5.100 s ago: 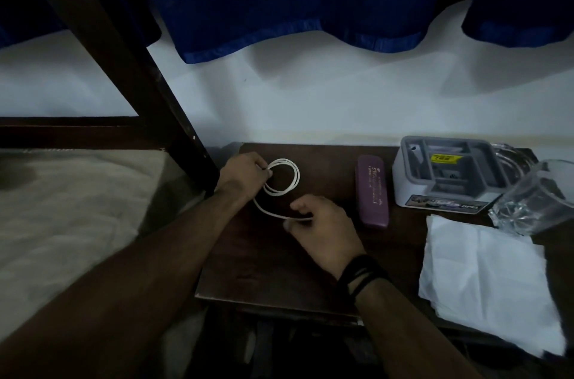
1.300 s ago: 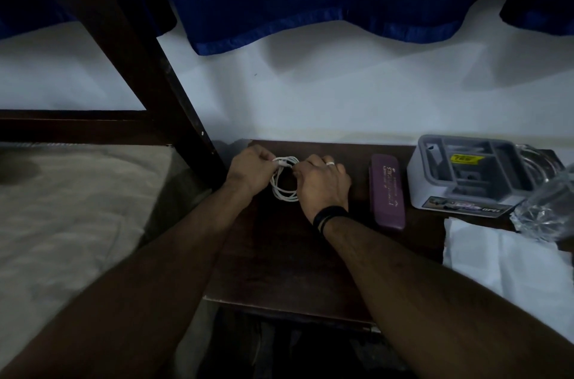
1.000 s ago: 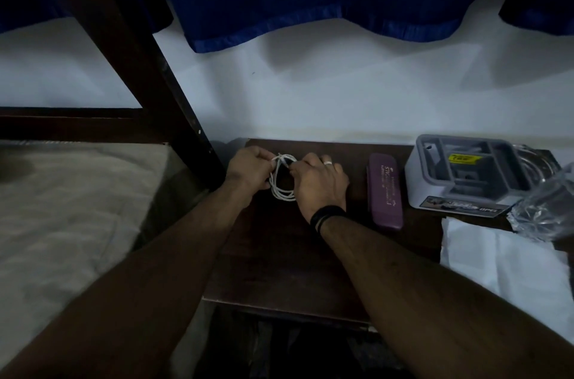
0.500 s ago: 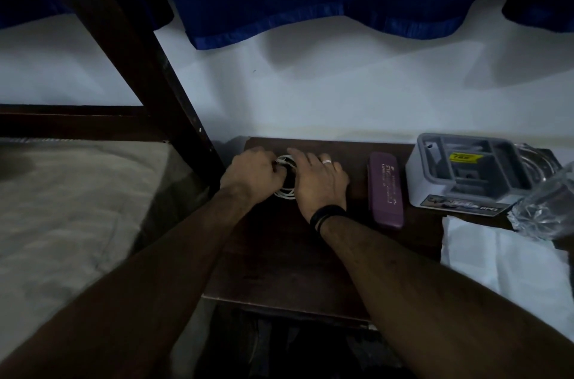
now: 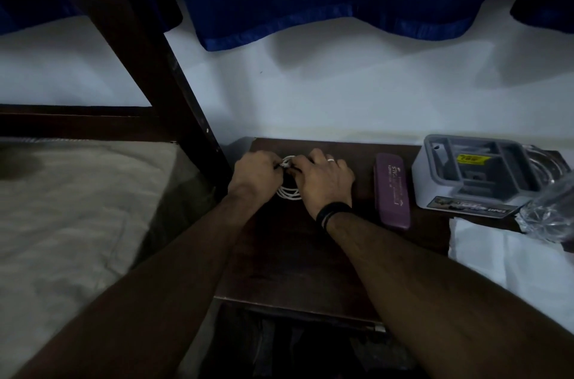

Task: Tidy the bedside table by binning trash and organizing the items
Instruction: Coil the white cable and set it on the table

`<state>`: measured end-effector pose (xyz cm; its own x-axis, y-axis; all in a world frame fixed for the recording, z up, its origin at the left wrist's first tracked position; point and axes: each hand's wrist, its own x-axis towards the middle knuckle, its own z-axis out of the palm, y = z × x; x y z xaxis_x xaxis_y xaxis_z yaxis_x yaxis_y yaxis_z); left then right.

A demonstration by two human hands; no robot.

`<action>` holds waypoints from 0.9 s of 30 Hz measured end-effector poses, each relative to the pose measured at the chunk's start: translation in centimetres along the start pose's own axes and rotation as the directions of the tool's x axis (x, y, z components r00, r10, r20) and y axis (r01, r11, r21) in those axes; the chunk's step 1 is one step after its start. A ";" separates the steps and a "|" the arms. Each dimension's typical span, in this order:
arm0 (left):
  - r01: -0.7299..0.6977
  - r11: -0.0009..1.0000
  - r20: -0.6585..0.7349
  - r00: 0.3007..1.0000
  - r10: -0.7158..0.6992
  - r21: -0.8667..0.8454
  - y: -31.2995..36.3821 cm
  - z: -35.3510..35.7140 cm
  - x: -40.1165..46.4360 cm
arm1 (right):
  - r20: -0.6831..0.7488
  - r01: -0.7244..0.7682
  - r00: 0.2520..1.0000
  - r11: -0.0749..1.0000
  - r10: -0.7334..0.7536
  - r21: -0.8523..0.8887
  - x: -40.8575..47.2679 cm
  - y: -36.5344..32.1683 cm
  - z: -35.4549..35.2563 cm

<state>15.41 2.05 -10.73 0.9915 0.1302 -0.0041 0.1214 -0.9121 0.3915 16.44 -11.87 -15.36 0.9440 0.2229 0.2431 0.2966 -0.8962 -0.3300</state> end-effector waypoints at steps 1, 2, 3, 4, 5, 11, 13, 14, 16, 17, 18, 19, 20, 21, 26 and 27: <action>0.006 1.000 0.001 1.000 -0.006 -0.014 -0.1 -0.1 0.0 | 0.018 0.003 1.000 1.000 -0.003 -0.006 0.1 0.0 0.0; 0.012 0.999 -0.003 1.000 -0.012 -0.033 -0.2 -0.1 0.0 | 0.034 0.010 0.999 1.000 -0.009 -0.012 0.1 0.0 0.0; 0.023 0.998 -0.005 1.000 -0.023 -0.063 -0.4 0.0 0.1 | 0.040 0.018 0.999 1.000 -0.017 -0.017 0.1 -0.1 0.0; 0.040 0.994 -0.004 0.999 -0.041 -0.101 -0.6 0.1 0.2 | 0.038 0.022 0.999 1.000 -0.021 -0.018 0.1 -0.1 0.0; 0.066 0.988 0.002 0.998 -0.067 -0.140 -0.8 0.2 0.3 | 0.041 0.025 0.999 0.999 -0.024 -0.021 0.0 -0.1 0.0; 0.200 0.859 0.071 0.979 -0.188 -0.471 -1.9 0.9 0.6 | 0.055 -0.019 0.998 0.997 0.023 -0.068 0.5 -0.3 0.8; 0.184 0.846 0.072 0.983 -0.171 -0.501 -2.0 1.1 0.6 | 0.044 -0.020 0.999 0.997 0.023 -0.072 0.5 -0.4 1.0; 0.171 0.842 0.064 0.985 -0.161 -0.511 -2.0 1.1 0.5 | 0.035 -0.022 0.999 0.997 0.024 -0.072 0.5 -0.3 1.1; 0.158 0.830 0.057 0.987 -0.151 -0.535 -2.0 1.2 0.3 | 0.031 -0.030 0.999 0.997 0.032 -0.068 0.6 -0.3 1.2; 0.156 0.818 0.058 0.987 -0.150 -0.553 -1.9 1.1 0.2 | 0.033 -0.034 0.999 0.997 0.036 -0.064 0.6 -0.3 1.2; 0.157 0.806 0.059 0.987 -0.151 -0.570 -1.9 1.1 0.1 | 0.036 -0.037 0.999 0.998 0.039 -0.060 0.6 -0.4 1.2; 0.155 0.798 0.060 0.987 -0.148 -0.583 -1.8 1.0 0.0 | 0.037 -0.041 0.998 0.998 0.043 -0.055 0.6 -0.4 1.1; 0.152 0.792 0.060 0.988 -0.145 -0.591 -1.8 1.0 -0.1 | 0.034 -0.043 0.998 0.998 0.045 -0.051 0.6 -0.4 1.1; 0.150 0.790 0.058 0.988 -0.143 -0.594 -1.8 1.0 -0.2 | 0.035 -0.044 0.998 0.998 0.046 -0.048 0.6 -0.4 1.1; 0.147 0.790 0.045 0.988 -0.150 -0.596 -1.6 1.0 -0.6 | 0.041 -0.040 0.998 0.998 0.042 -0.057 0.6 -0.4 0.9; 0.141 0.801 0.035 0.988 -0.148 -0.581 -1.6 1.1 -0.6 | 0.041 -0.039 0.998 0.998 0.041 -0.056 0.6 -0.4 0.8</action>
<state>14.71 3.03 -12.40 0.9636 0.2501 -0.0944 0.2094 -0.4868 0.8480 17.04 -11.02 -15.81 0.9605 0.2012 0.1922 0.2512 -0.9242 -0.2878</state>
